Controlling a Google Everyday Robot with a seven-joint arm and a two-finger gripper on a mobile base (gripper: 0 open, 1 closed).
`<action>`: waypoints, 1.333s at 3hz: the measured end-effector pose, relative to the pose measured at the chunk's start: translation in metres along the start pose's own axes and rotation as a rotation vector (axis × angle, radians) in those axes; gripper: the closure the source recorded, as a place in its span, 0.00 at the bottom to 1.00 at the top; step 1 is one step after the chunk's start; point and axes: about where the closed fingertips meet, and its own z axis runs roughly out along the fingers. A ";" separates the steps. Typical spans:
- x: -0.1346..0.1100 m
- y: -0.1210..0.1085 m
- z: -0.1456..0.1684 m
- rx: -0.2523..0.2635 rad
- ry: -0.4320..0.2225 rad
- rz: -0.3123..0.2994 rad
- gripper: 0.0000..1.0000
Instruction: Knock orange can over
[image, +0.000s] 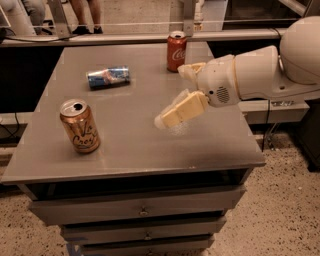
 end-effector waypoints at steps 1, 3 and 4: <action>0.000 0.000 0.000 -0.001 0.002 -0.001 0.00; -0.007 0.002 0.052 -0.045 -0.145 -0.058 0.00; -0.016 0.009 0.098 -0.115 -0.225 -0.102 0.00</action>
Offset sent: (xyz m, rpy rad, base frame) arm 0.0060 0.0140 -0.0115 0.1194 -0.0706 0.0236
